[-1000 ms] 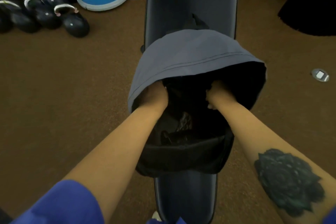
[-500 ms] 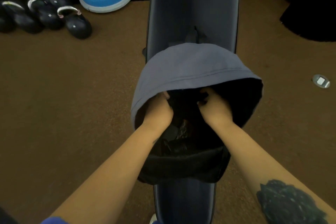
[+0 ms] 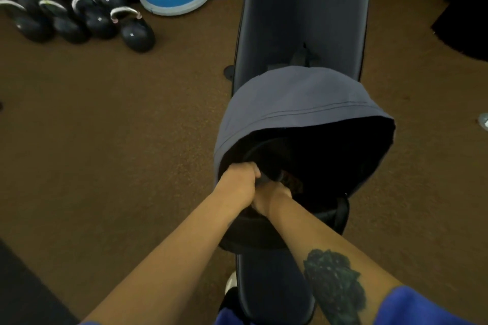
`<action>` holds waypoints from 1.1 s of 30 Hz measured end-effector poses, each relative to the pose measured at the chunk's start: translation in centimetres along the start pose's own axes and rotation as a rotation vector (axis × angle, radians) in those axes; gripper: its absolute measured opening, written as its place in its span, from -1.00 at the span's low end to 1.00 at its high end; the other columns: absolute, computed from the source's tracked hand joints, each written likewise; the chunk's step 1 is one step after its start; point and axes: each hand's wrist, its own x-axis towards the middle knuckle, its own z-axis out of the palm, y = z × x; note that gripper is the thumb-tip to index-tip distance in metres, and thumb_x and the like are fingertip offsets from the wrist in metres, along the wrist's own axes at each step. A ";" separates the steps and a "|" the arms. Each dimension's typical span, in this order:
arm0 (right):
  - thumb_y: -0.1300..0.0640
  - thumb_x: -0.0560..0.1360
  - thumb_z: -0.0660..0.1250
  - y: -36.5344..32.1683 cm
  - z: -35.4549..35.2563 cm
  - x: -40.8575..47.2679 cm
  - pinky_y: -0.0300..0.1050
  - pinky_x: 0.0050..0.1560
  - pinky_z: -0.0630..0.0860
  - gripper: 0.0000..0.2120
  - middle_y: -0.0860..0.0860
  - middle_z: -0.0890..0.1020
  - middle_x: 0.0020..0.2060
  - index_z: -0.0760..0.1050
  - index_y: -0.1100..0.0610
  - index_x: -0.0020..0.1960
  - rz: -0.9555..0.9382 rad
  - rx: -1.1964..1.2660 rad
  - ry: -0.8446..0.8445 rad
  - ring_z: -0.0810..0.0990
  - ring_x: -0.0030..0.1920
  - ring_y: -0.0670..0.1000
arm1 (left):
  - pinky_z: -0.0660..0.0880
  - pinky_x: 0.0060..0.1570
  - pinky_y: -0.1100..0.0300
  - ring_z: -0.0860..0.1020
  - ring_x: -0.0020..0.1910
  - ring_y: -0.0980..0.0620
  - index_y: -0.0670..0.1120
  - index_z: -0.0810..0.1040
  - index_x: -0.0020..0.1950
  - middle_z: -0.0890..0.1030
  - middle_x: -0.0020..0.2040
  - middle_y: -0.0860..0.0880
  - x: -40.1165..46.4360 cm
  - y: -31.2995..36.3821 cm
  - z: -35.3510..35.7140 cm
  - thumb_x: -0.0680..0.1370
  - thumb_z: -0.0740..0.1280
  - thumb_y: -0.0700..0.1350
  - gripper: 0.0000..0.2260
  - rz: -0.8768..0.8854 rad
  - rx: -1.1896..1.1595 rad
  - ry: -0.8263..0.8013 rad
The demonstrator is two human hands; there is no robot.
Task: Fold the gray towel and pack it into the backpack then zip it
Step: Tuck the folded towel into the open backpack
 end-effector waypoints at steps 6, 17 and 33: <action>0.23 0.58 0.14 0.7 -0.6 -0.7 0.00 0.11 0.49 -0.58 0.16 0.45 0.33 0.28 0.14 0.43 0.053 0.037 0.103 0.47 0.29 0.14 | 0.44 0.19 0.10 0.52 0.12 -0.16 -0.18 0.53 0.18 0.57 0.15 -0.17 1.3 -0.2 0.9 0.52 0.21 -0.28 -0.74 0.243 0.253 0.136; 0.23 0.58 0.13 11.1 -5.7 -4.4 -0.02 0.09 0.47 -0.54 0.22 0.38 0.35 0.19 0.11 0.47 0.106 0.211 0.206 0.47 0.25 0.23 | 0.40 0.30 0.04 0.48 0.23 -0.12 -0.06 0.49 0.25 0.46 0.30 -0.14 1.8 0.4 2.3 0.54 0.27 -0.23 -0.71 0.368 0.465 0.076; -0.03 0.47 0.24 11.8 -4.0 -5.9 0.06 0.37 0.25 -0.35 0.04 -0.05 0.54 0.11 -0.03 0.51 0.029 0.091 0.324 0.04 0.49 0.25 | 0.47 -0.06 0.12 0.55 0.07 -0.09 -0.08 0.51 0.23 0.56 0.15 -0.13 1.4 3.2 6.2 0.54 0.29 -0.10 -0.74 0.428 0.574 0.173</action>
